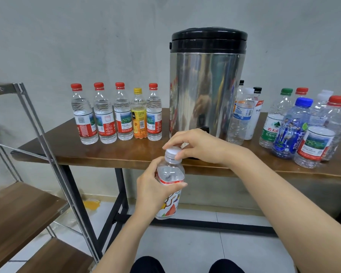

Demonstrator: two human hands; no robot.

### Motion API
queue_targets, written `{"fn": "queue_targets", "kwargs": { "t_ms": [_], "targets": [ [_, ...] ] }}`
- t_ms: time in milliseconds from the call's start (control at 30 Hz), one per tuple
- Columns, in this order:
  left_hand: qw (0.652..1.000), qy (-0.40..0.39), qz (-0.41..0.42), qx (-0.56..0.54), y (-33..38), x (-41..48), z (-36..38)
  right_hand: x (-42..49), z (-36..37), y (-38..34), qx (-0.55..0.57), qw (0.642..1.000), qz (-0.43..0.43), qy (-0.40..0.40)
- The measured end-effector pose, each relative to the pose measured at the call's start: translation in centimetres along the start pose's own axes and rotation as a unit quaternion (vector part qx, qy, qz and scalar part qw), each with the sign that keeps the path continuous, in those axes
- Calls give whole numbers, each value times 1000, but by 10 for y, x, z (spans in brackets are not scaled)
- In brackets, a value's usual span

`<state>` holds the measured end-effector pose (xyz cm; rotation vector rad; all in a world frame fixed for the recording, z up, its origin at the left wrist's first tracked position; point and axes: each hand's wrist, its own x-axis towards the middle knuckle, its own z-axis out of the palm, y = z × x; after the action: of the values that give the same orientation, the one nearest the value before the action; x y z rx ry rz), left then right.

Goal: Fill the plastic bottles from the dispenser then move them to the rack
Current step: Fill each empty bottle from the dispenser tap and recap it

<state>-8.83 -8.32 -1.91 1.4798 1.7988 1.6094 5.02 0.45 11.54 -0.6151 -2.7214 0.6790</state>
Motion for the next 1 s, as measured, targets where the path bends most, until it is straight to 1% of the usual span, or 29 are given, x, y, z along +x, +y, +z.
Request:
{"fn": "queue_targets", "kwargs": {
  "t_ms": [133, 333, 400, 533, 600, 667, 733, 900, 1000],
  "targets": [
    [1000, 1, -1, 19, 2, -2, -2, 3, 3, 0, -48, 999, 16, 12],
    [1000, 0, -7, 22, 1, -2, -3, 5, 12, -7, -155, 982, 95, 50],
    [1000, 3, -12, 15, -1, -1, -4, 5, 8, -6, -107, 989, 88, 45],
    [1000, 6, -19, 6, -5, 1, -7, 6, 1, -2, -20, 999, 37, -17],
    [1000, 10, -18, 4, -4, 2, -9, 9, 5, 2, 3, 1000, 29, -9],
    [1000, 10, -21, 2, -6, 3, -9, 12, 10, 5, 11, 999, 26, 30],
    [1000, 8, -23, 1, -9, 3, -9, 15, 14, 7, 9, 998, 26, 48],
    [1000, 15, -23, 10, -18, 1, -14, 23, 23, 3, 15, 999, 25, 30],
    [999, 13, -23, 19, -16, 3, -18, 30, 25, 0, -11, 999, 32, 29]
  ]
}}
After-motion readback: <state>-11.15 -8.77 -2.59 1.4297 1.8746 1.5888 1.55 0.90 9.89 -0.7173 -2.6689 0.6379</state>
